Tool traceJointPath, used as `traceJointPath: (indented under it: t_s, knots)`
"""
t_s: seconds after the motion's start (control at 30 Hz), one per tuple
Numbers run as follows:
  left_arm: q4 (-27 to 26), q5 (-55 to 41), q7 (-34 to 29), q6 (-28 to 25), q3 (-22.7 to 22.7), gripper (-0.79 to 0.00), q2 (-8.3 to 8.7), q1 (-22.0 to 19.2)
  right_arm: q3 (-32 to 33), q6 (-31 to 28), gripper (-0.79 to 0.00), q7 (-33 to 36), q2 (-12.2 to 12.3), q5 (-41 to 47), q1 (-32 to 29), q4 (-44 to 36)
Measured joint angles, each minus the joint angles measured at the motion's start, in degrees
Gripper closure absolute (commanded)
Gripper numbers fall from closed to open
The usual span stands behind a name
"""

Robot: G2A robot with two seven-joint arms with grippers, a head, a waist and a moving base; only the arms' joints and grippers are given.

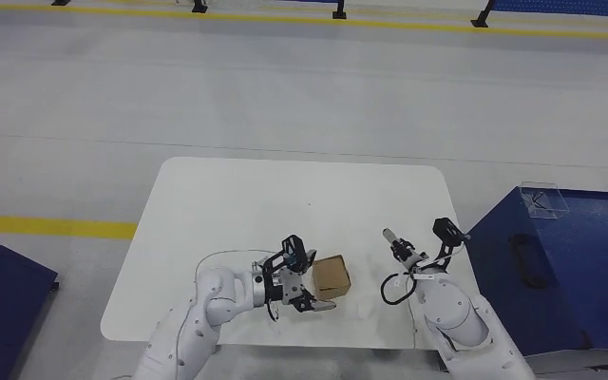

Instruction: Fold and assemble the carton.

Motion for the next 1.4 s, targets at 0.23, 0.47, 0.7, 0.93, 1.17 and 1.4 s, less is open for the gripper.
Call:
traceJointPath:
  t_s: [0.23, 0.47, 0.7, 0.93, 1.17, 1.4]
  knots:
    - [6.20, 6.80, 5.99, 5.36, 3.48, -0.785, -0.88, -3.14, 0.48, -3.82, -0.785, -0.47, 0.03, -2.04, -2.18, -1.30]
    - [10.55, 8.79, 7.00, 6.93, 5.90, -0.785, -1.53, -5.93, 0.47, -3.78, -0.785, -0.51, 0.02, -2.02, -2.17, -1.29]
    - [12.49, 12.24, 7.35, 6.96, 8.43, -0.785, -1.92, -7.70, 0.47, -3.78, -0.785, -0.51, 0.02, -2.02, -2.17, -1.29]
    - [12.88, 13.20, 8.77, 6.66, 9.33, -0.699, -1.98, -8.11, 0.47, -3.78, -0.785, -0.51, 0.02, -2.02, -2.17, -1.29]
    - [12.70, 13.78, 8.58, 7.65, 9.72, -0.502, -1.96, -8.13, 0.47, -3.78, -0.785, -0.51, 0.02, -2.02, -2.17, -1.29]
    - [12.67, 13.39, 8.56, 7.93, 9.85, -0.363, -1.93, -8.14, 0.47, -3.78, -0.785, -0.51, 0.02, -2.02, -2.17, -1.29]
